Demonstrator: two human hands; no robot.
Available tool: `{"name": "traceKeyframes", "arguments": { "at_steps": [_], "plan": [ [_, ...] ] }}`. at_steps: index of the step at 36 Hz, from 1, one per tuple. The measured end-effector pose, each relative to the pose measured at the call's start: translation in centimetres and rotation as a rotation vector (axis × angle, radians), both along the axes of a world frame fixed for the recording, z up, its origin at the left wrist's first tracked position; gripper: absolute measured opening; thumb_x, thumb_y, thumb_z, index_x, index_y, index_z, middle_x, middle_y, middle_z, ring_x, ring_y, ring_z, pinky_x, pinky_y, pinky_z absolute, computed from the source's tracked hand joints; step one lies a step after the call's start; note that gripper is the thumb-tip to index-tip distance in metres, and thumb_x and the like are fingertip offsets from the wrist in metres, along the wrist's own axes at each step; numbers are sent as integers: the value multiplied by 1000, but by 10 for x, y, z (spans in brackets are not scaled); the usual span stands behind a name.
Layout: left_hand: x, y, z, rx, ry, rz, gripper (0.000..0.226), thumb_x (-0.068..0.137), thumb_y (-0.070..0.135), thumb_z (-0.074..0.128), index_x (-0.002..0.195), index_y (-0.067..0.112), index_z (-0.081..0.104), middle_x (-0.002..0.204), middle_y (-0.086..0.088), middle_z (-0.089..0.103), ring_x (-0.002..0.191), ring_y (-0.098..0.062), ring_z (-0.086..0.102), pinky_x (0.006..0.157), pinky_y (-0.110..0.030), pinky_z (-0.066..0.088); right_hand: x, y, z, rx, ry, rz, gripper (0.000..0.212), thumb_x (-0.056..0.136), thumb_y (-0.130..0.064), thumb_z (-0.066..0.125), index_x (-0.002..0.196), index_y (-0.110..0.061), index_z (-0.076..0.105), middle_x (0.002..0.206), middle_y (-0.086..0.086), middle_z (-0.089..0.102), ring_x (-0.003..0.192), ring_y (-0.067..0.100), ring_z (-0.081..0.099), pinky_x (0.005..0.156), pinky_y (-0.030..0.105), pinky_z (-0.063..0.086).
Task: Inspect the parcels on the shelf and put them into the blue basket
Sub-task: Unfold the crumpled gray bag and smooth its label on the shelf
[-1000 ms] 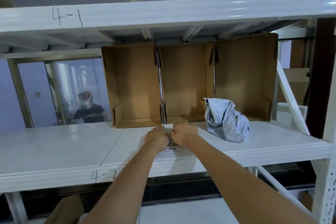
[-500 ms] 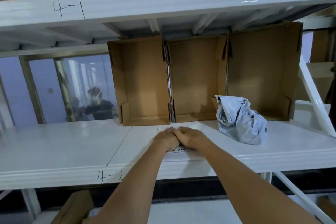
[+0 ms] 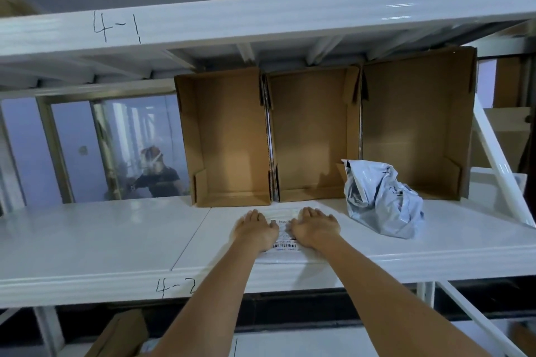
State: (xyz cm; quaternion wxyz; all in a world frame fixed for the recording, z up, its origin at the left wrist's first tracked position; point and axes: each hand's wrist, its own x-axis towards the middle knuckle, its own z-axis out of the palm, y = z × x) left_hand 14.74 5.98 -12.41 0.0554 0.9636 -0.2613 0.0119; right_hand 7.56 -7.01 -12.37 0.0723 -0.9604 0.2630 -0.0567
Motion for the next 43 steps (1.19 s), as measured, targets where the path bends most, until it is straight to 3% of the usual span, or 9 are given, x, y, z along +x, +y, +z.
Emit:
{"name": "traceKeyframes", "arguments": {
  "at_steps": [5,11,16,19,22,25,30,38,43],
  "plan": [
    [-19,15,6,35,68,-120,66,101,45,14,153,6,2,161,-9,-6,149,-21,-4,121,-38,2,-3,3,5,-73,13,-8,65,99,-46,15,154,-12,19,161,4,21,148,19,17,119,46,12],
    [-58,31,12,-3,106,-225,61,103,41,17,154,10,4,162,-7,-2,149,-22,1,121,-36,6,-16,19,16,-379,-211,81,58,102,-38,20,150,-8,30,158,7,30,148,20,19,119,41,15],
    [-62,30,8,-60,101,-199,58,101,34,24,154,13,12,160,-6,15,146,-21,19,120,-36,17,-23,39,7,-154,-96,246,51,102,-37,20,141,-11,42,148,10,41,133,24,39,108,42,37],
    [-64,28,8,-61,96,-187,60,98,35,31,154,19,16,158,-4,21,142,-20,26,118,-35,22,-35,48,9,-95,-39,344,48,105,-32,20,149,-15,31,154,11,33,141,27,31,114,43,30],
    [-61,28,7,-33,82,-196,61,99,40,28,154,25,9,161,0,9,147,-16,13,121,-34,12,-46,49,11,-60,18,398,52,105,-39,10,155,-23,18,161,5,20,148,22,18,119,40,20],
    [-62,29,6,17,85,-170,62,101,41,22,155,16,3,162,0,-1,149,-14,1,122,-32,4,-47,42,5,-54,69,366,59,103,-45,8,156,-20,17,163,1,12,150,16,9,121,37,13],
    [-59,46,9,13,99,-143,57,104,35,12,154,11,0,162,-2,-6,149,-14,-2,122,-35,3,-61,24,8,-13,120,266,63,103,-45,16,156,-12,8,164,2,2,151,16,3,122,35,9],
    [-60,53,10,44,93,-133,57,103,35,9,154,10,-2,161,-4,-7,149,-15,-4,122,-37,0,-75,17,7,-12,114,224,65,102,-45,13,156,-8,4,164,6,0,151,19,2,121,38,8],
    [-62,49,17,86,96,-106,58,103,35,14,154,10,3,162,-6,2,149,-21,6,121,-40,7,-74,19,10,-35,117,219,65,100,-45,15,155,-10,14,163,7,13,149,22,12,120,45,13]
  ]
}}
